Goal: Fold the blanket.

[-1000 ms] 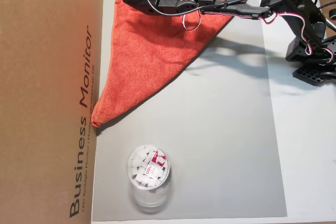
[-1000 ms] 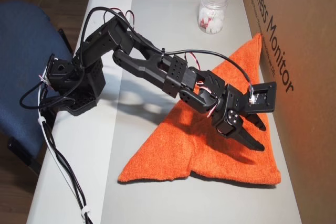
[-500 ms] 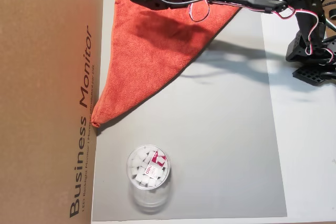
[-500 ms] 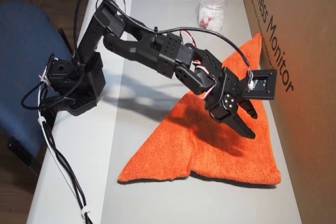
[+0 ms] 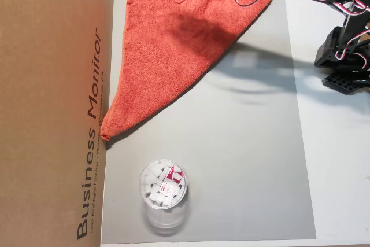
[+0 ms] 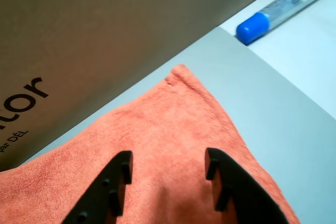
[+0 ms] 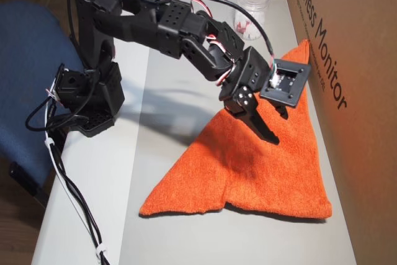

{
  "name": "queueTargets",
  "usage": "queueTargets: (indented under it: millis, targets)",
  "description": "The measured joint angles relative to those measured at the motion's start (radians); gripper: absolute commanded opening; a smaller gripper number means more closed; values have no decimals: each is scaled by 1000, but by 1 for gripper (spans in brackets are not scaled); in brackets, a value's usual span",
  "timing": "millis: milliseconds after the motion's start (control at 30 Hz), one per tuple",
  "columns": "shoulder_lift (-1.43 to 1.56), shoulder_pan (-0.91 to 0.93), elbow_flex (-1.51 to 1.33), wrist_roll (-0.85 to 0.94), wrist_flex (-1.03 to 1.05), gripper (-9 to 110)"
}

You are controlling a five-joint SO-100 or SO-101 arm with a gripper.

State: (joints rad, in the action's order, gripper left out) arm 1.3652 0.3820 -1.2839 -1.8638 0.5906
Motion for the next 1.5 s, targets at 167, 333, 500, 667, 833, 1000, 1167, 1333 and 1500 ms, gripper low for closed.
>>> queueTargets:
  millis: [167,333,500,667,833,1000,1167,1333,1500]
  targets:
    - [126,40,-117,-8,2,14]
    - [250,84,-241,-40,2,14]
    - [396,115,-380,-66,2,14]
    - [548,143,-508,-112,2,14]
    - [687,155,-620,-146,2,14]
    - [808,190,-696,-176,2,14]
    - [894,241,-750,-249,2,15]
    - [946,288,-788,-359,2,15]
    - [1008,307,-853,-488,2,15]
